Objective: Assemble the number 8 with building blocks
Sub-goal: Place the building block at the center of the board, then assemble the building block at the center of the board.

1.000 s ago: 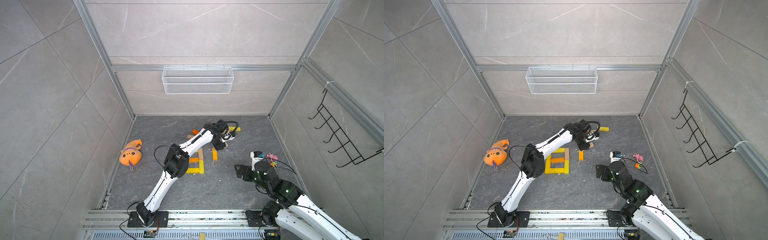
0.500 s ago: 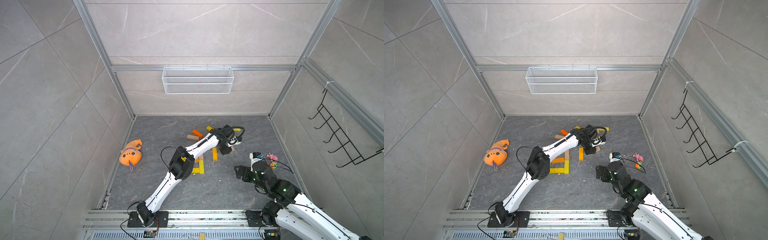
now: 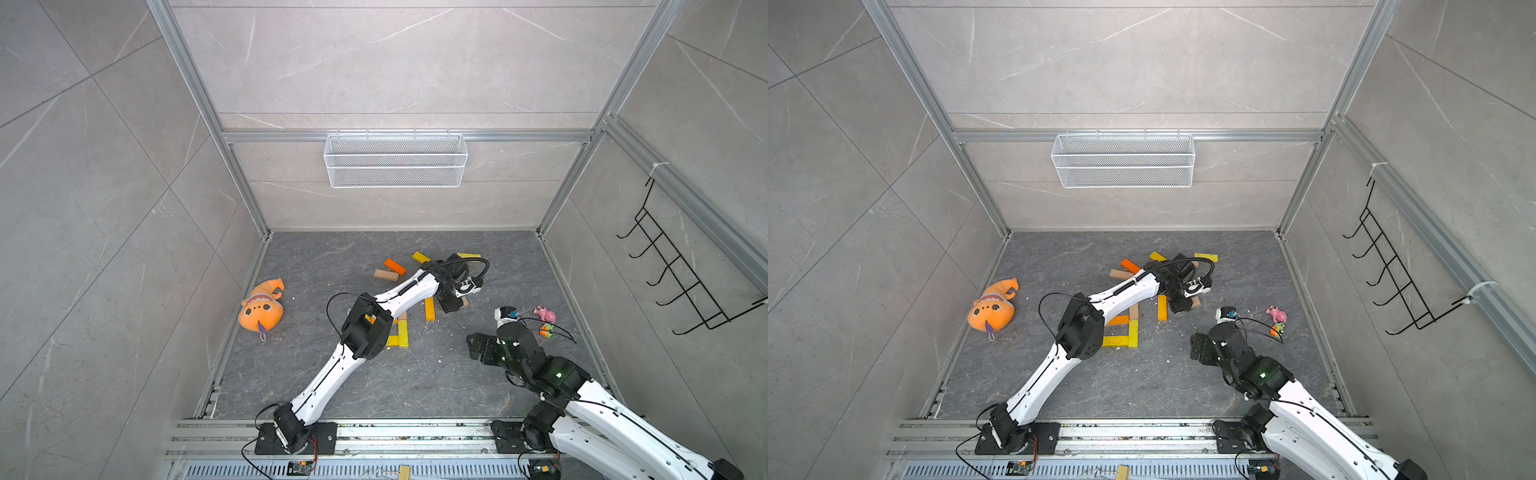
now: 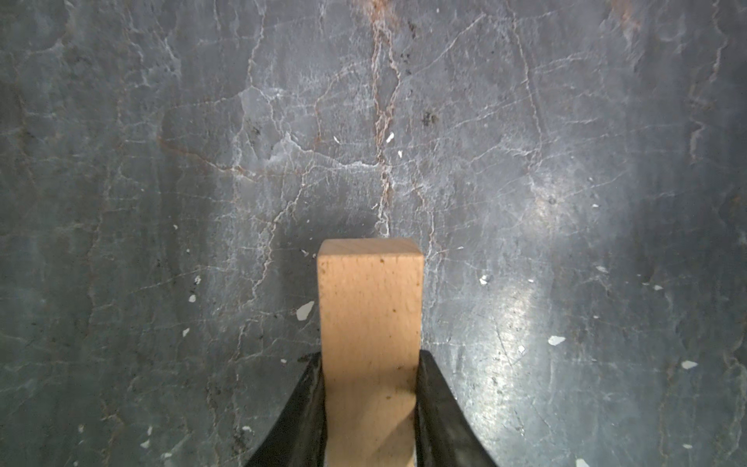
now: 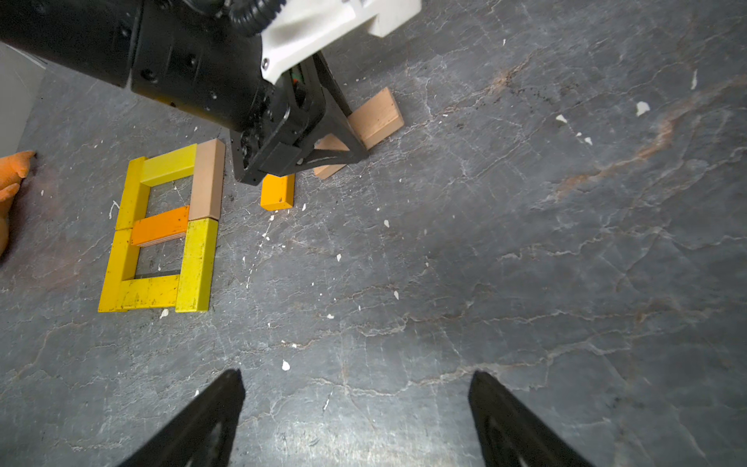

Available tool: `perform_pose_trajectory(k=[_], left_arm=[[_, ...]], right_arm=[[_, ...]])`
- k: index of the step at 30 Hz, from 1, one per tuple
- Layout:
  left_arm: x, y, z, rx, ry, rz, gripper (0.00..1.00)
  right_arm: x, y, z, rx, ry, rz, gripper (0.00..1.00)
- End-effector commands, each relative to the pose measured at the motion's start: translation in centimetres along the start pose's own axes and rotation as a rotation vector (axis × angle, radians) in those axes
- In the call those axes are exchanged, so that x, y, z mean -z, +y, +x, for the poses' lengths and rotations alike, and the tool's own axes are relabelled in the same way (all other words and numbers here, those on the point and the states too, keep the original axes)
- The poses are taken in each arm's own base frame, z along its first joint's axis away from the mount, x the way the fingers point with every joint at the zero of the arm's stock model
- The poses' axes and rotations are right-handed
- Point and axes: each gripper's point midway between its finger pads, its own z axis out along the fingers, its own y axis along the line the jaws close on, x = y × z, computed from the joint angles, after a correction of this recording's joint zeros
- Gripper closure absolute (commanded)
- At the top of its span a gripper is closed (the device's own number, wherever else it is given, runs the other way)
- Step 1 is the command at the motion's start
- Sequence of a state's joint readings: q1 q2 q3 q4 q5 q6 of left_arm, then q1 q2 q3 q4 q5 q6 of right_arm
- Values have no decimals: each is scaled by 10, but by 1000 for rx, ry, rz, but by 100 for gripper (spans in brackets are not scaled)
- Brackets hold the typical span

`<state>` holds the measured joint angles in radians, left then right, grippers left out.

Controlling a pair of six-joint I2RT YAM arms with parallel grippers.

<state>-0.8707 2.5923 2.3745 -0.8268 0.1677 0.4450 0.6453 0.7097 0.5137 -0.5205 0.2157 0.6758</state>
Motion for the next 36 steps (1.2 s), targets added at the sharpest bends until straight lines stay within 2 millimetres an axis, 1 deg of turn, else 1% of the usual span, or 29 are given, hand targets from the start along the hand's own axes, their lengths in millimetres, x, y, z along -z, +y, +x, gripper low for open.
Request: perform_pose_trajectory(k=[1, 5, 7, 8, 10, 12, 14, 15, 16, 17, 21, 23, 27, 30, 32, 34, 36], left_arm=[[2, -2, -8, 1, -26, 10, 61], [8, -5, -11, 8, -32, 16, 44], [15, -3, -14, 19, -41, 5, 38], [22, -3, -18, 26, -54, -3, 38], [37, 0, -26, 50, -87, -26, 37], [57, 3, -35, 79, -135, -52, 37], [77, 8, -38, 123, -176, -79, 37], [88, 10, -39, 154, -196, -90, 37], [103, 13, -41, 189, -221, -102, 37], [111, 16, -39, 225, -231, -110, 37], [141, 29, -17, 427, -256, -114, 36], [152, 29, -4, 495, -275, -115, 36], [176, 18, 23, 607, -327, -123, 36], [187, 3, 44, 684, -357, -122, 35], [192, -5, 57, 733, -380, -120, 35], [195, -13, 71, 773, -396, -120, 35], [198, -20, 82, 795, -413, -118, 35]], right_arm=[[-4, -2, 0, -16, -13, 11, 10], [-6, 1, -3, -7, -15, 6, 10], [-7, 4, -6, 8, -23, -1, 12], [-7, 5, -8, 18, -26, -3, 13], [-8, 6, -13, 34, -28, 3, 13], [-9, 7, -19, 37, -20, 8, 14], [-11, 9, -25, 21, -12, -11, 17], [-13, 10, -29, 9, -7, -30, 19], [-15, 12, -32, -6, 0, -48, 22], [-17, 12, -35, -18, 5, -66, 26], [-32, 20, -42, -55, 56, -130, 37], [-41, 20, -44, -46, 76, -119, 38], [-62, 12, -52, 1, 100, -49, 35], [-76, -2, -55, 84, 124, 38, 34], [-85, -18, -56, 164, 135, 129, 33], [-95, -24, -57, 238, 164, 164, 28], [-103, -23, -57, 291, 195, 161, 21]])
